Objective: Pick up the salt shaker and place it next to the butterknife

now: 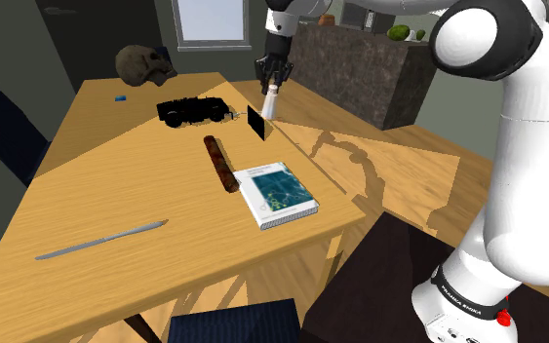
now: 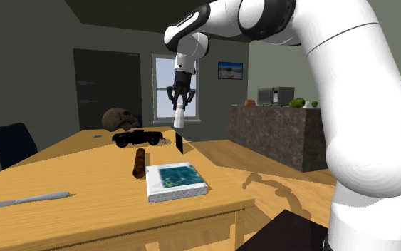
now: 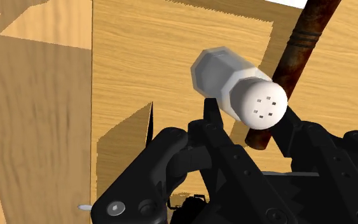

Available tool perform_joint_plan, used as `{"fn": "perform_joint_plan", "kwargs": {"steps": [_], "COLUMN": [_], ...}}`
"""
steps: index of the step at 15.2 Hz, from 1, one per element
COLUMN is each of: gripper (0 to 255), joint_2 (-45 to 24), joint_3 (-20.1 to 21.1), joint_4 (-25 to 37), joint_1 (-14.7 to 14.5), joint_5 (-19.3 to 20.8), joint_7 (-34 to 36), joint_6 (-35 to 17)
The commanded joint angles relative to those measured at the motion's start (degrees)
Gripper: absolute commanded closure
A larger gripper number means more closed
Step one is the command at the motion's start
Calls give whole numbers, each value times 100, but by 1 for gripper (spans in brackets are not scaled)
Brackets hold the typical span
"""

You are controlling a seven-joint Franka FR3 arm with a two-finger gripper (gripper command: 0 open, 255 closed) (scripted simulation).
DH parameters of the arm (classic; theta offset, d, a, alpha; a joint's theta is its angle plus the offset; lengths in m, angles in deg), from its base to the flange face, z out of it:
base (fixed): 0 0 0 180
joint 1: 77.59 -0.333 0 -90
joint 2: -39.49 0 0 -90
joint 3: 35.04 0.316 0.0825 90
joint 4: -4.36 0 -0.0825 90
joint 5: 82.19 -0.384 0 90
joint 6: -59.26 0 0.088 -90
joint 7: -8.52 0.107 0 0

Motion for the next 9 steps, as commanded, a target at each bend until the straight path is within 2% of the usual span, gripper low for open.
{"fn": "perform_joint_plan", "kwargs": {"steps": [1,9], "gripper": [255,255], "joint_2": [163,726], "joint_3": [61,378], "joint_4": [-234,-1035], "joint_1": [-185,-887], "joint_5": [62,293], "joint_7": [231,1208], "joint_6": [-107,-475]}}
